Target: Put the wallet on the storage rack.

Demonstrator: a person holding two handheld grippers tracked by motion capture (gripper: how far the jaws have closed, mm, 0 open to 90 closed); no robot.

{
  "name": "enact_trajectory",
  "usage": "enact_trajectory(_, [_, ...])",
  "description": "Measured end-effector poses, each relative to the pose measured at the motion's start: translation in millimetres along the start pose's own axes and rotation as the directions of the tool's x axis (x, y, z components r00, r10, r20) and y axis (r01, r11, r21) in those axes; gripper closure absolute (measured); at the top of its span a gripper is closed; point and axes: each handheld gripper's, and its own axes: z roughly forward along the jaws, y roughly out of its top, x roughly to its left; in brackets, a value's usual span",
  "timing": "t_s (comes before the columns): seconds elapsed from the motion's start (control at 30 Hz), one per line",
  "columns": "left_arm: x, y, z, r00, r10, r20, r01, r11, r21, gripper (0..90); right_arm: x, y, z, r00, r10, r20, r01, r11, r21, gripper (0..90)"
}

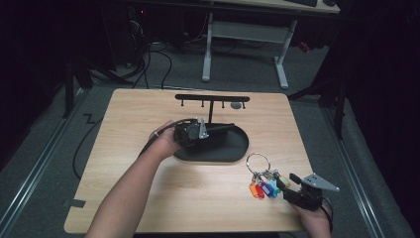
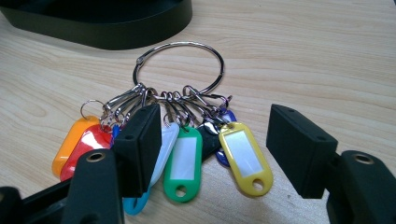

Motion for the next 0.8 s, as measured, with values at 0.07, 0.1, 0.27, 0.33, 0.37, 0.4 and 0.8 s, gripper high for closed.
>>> enact_trajectory(0.07, [-1.0, -0.8, 1.4, 1.0, 0.002, -0.003, -0.002, 1.0, 0.009, 71.9, -0.2, -0.1, 0.0, 1.0, 0.002, 0.0, -0.002, 1.0, 0.001, 36.0])
enact_trajectory(0.1, [-1.6, -1.1, 2.2, 1.0, 0.002, -0.003, -0.002, 0.9999, 0.013, 71.7, -0.1, -0.1, 0.0, 1.0, 0.004, 0.0, -0.004, 1.0, 0.002, 36.0])
enact_trajectory(0.27, [-3.2, -3.4, 4.0, 0.9999, -0.01, -0.009, 0.01, 0.9998, 0.019, 71.0, 0.2, 0.0, 0.1, 1.0, 0.002, -0.002, -0.002, 1.0, 0.002, 36.0])
enact_trajectory(0.33, [-4.8, -3.0, 3.2, 0.9998, -0.013, -0.016, 0.013, 0.9995, 0.03, 69.7, 0.4, 0.1, 0.4, 1.0, 0.0, -0.002, 0.0, 1.0, 0.004, 36.0])
enact_trajectory(0.37, [-4.9, -2.8, 2.4, 0.9998, -0.018, -0.011, 0.018, 0.9994, 0.03, 68.7, 0.4, 0.3, 0.7, 1.0, 0.001, -0.003, -0.001, 1.0, 0.003, 36.0])
enact_trajectory(0.4, [-4.9, -2.8, 2.4, 0.9998, -0.018, -0.011, 0.018, 0.9994, 0.03, 67.9, 0.5, 0.4, 0.8, 1.0, 0.003, -0.003, -0.003, 1.0, 0.004, 36.0])
enact_trajectory(0.8, [-22.7, -8.2, -4.6, 0.9955, -0.09, 0.028, 0.09, 0.9957, 0.023, 62.2, 1.4, 1.3, 2.8, 1.0, 0.0, -0.01, 0.001, 1.0, 0.004, 36.0])
